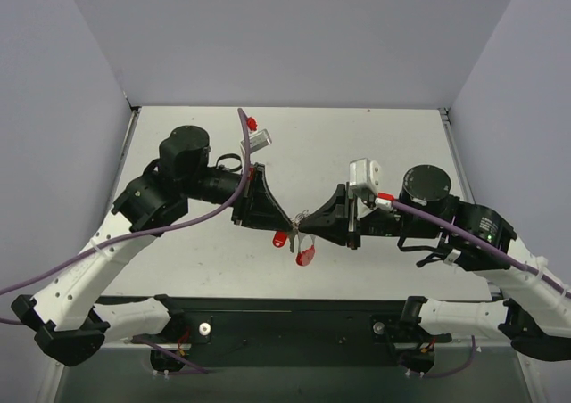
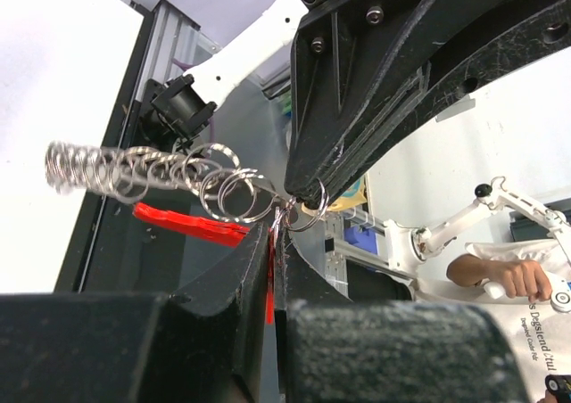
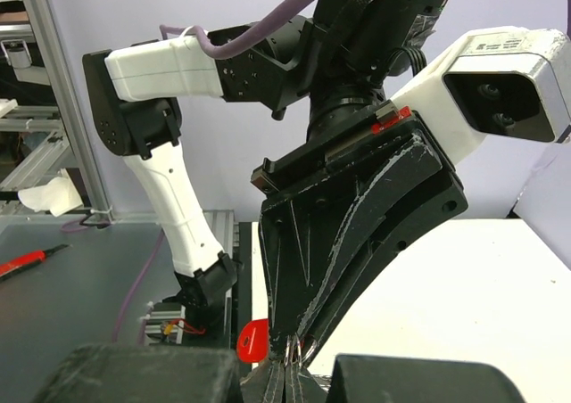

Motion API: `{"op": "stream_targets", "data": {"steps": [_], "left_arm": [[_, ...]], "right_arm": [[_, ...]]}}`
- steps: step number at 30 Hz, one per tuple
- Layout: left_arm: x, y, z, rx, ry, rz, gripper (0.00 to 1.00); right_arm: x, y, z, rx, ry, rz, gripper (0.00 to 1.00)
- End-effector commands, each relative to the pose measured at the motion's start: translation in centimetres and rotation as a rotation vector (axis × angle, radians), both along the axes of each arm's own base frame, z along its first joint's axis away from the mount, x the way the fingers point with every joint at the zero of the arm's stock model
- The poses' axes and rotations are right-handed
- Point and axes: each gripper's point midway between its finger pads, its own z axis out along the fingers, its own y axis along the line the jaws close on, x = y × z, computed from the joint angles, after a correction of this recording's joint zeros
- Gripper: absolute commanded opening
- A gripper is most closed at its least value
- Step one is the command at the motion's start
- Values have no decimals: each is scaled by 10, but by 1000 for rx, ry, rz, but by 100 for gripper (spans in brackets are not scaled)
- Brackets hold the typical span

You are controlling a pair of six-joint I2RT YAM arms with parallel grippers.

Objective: Put the keys on the keyring

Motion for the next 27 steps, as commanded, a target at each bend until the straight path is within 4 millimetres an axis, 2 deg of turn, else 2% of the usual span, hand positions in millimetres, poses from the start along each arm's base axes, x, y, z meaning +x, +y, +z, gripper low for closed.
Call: {"op": "stream_targets", "data": {"steps": [1,14,18,20,21,27], "left_arm": [[5,1,7,-2,-77,25,0],[6,-9,26,-98,-174,18,0],[2,-13,41,-184,-223,10,0],[1,-13,45,-215,-235,9,0],[1,-13,53,-247,-252,18,0],[6,-19,61,-302,-265,34,0]], "right_arm": [[1,3,30,124,-42,-3,0],[1,4,40,241,-45,-9,0],[2,6,43,304,-42,-19,0],[2,6,52,354,-51,-22,0],[4,6,48,360,-54,-32,0],[6,8,59,481,-36,-36,0]]}}
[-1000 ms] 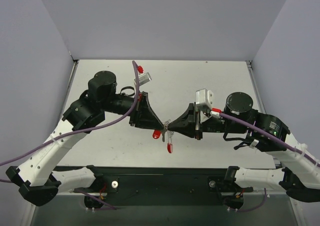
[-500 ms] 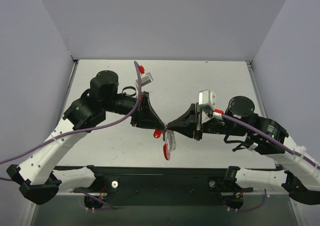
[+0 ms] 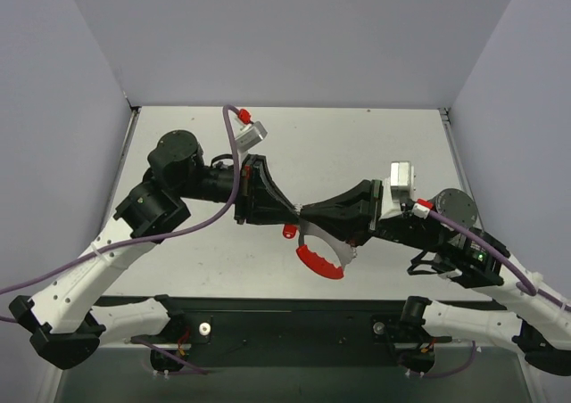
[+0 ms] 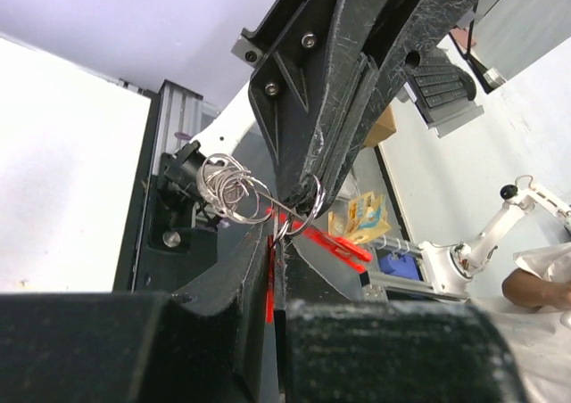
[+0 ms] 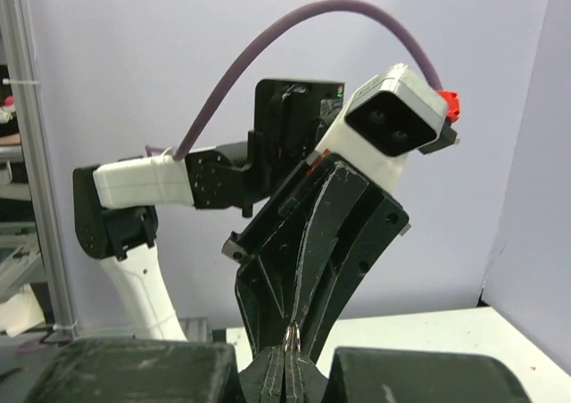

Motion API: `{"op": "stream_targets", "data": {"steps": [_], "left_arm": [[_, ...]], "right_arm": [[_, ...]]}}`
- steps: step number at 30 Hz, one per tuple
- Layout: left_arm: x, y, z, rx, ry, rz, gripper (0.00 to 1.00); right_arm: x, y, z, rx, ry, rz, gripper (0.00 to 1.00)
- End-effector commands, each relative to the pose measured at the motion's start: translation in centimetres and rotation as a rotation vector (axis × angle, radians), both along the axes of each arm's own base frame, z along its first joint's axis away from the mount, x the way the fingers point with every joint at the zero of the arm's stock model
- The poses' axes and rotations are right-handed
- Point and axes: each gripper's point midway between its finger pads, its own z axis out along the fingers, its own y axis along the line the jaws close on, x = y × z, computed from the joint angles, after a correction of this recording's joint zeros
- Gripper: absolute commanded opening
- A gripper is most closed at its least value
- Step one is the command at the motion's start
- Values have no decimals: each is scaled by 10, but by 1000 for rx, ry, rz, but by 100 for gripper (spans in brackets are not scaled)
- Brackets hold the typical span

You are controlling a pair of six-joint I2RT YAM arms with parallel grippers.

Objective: Put the keys on the keyring

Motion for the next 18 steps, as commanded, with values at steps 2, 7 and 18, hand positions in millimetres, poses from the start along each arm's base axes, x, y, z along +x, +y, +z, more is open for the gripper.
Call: {"op": "stream_targets", "data": {"steps": [2,7,18], "left_arm": [[5,-9,37,-169,-96,20,0],[2,-8,57,-247,-145,16,0],[21,8,53,-192,-259,212,76]], "right_arm": [[0,11,35,200,-39,31,0],[2,23,31,219,-23,55,0],[3,31,27,220,0,76,0]]}}
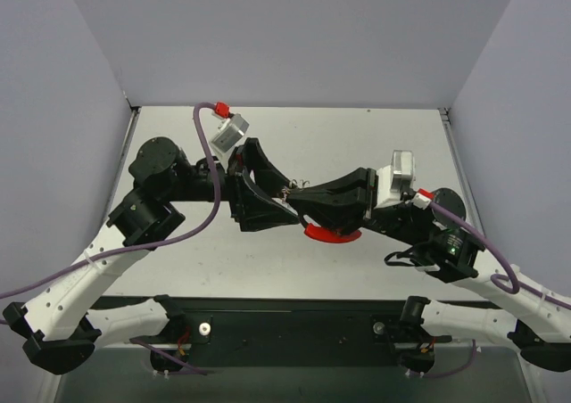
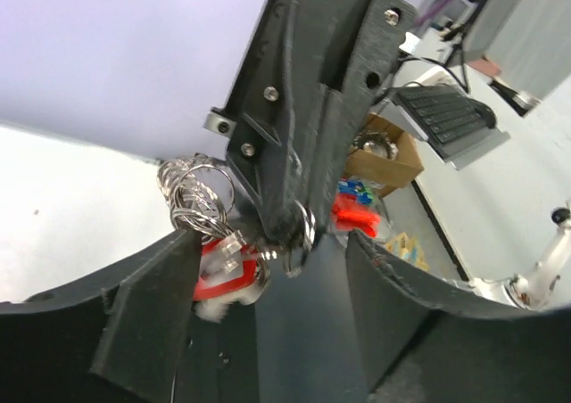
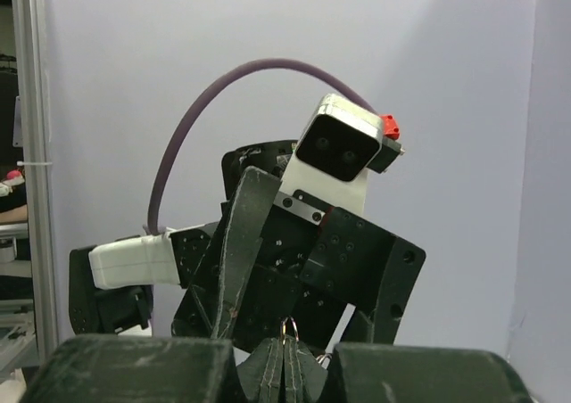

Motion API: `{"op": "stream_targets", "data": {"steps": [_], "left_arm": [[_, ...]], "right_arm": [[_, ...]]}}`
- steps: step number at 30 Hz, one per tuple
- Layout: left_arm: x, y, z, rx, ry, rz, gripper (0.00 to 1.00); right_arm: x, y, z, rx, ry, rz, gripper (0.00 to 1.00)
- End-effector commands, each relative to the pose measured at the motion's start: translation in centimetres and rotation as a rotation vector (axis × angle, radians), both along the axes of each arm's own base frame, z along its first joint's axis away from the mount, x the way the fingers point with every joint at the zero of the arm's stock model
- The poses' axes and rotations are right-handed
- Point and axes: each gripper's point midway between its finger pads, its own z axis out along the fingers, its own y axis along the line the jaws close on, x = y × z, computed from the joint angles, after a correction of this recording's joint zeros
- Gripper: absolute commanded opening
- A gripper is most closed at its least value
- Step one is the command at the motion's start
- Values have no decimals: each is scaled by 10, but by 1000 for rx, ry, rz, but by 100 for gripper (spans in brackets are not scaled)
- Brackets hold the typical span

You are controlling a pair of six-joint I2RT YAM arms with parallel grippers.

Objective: Put the keys on the keyring

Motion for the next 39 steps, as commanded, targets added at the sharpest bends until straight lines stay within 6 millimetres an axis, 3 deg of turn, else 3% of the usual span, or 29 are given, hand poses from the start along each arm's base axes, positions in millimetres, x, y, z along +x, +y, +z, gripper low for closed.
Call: {"op": "stream_targets", "data": {"steps": [1,5,11,19,24,28,36,37,38,39], "left_arm": [[19,10,7,3,-87,180,78],[31,22,-16,115,-105,276,83],[48,47,-32,216,-123,435,87],[65,86,-28,269,-182,663,88],[67,101,-16,225,-215,741,89],[69,105,-18,219,-222,768,89],[72,104,-19,201,-217,777,90],[72,104,-18,193,-219,778,90],[72,102,-19,190,-218,769,90],[72,101,-19,187,-215,768,90]], "right_arm": [[-4,15,-18,-39,18,64,0],[-2,14,-22,-47,25,55,0],[1,12,-27,-55,33,42,0],[6,14,-51,-104,76,29,0],[14,19,-90,-175,138,2,0],[19,27,-123,-234,194,1,0],[19,72,-204,-289,426,133,0],[19,77,-199,-243,422,161,0],[19,85,-224,-278,471,181,0],[20,89,-232,-287,487,188,0]]}}
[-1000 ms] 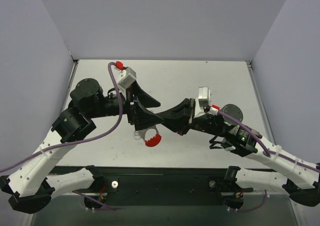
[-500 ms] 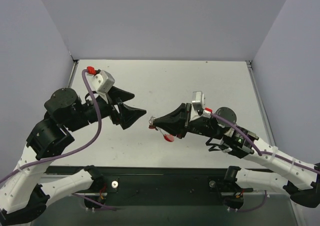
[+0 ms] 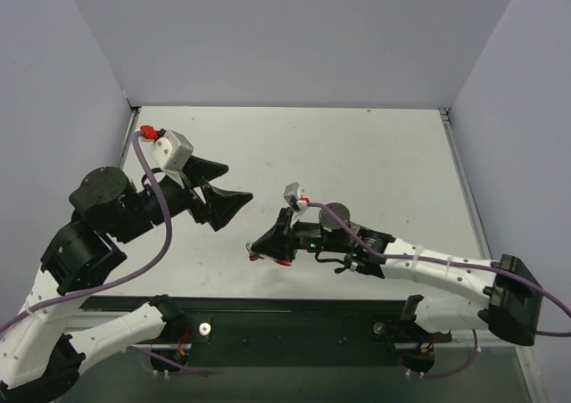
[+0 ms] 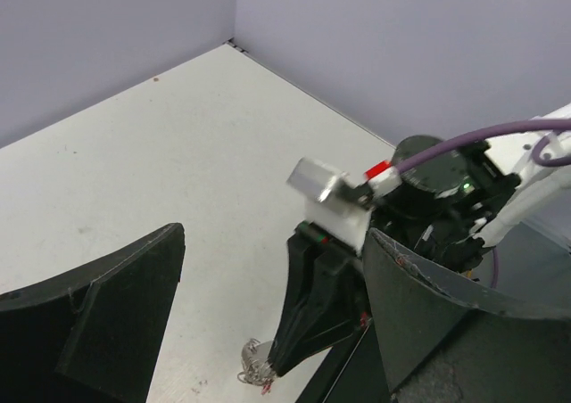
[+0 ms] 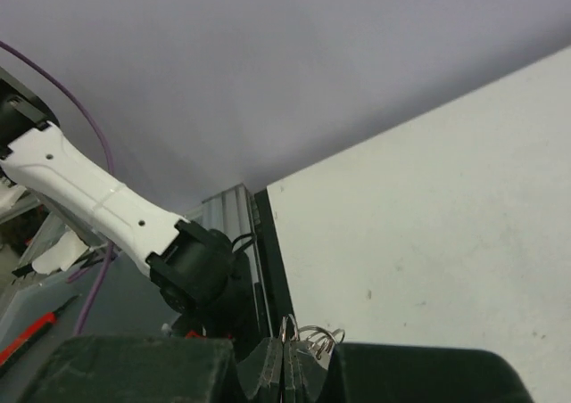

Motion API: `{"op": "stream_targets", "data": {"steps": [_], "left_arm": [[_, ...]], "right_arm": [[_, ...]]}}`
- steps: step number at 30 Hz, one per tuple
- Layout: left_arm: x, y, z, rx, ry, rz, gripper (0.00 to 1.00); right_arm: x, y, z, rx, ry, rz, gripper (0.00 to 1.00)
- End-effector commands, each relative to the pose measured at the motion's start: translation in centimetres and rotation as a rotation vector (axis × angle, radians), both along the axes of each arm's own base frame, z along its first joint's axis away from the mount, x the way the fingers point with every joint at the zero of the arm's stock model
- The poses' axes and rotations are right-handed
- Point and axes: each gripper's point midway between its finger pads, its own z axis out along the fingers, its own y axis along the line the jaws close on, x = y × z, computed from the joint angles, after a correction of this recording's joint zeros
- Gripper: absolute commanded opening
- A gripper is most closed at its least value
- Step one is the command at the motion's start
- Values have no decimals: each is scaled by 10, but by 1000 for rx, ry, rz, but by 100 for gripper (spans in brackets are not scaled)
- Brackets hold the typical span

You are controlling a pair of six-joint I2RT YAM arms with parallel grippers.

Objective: Put the keys on the keyring

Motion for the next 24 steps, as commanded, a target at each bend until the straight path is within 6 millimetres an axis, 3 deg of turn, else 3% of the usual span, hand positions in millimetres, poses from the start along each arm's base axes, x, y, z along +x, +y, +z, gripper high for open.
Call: {"op": "stream_targets", "data": {"steps": [1,5,7,10,13,18,19,21,22,24], "left_arm": [[5,-2,14,-51,-47,10,90],[4,-2,14,-49,-47,8,91],[4,-2,14,-50,-50,7,91],[4,-2,12,-52,-53,4,91],[3,-5,11,-53,-52,-10,91],[2,-7,10,-53,-47,-25,91],[2,-7,9,-52,-46,-22,91],[3,-7,5,-46,-38,-19,91],[4,-7,4,-46,-33,-12,91],[8,-8,-7,-30,1,1,91]], "right_arm": [[-3,26,2,137,77,76,0],[1,39,-33,54,126,94,0],[6,40,-37,64,134,80,0],[16,39,-58,21,177,55,0],[36,29,-79,-7,239,-12,0],[91,-17,-108,-31,295,-254,2],[102,-26,-101,-21,278,-316,26],[111,-45,-106,-74,253,-392,34],[120,-55,-90,-62,201,-462,44],[123,-71,-90,-118,175,-525,57]]}}
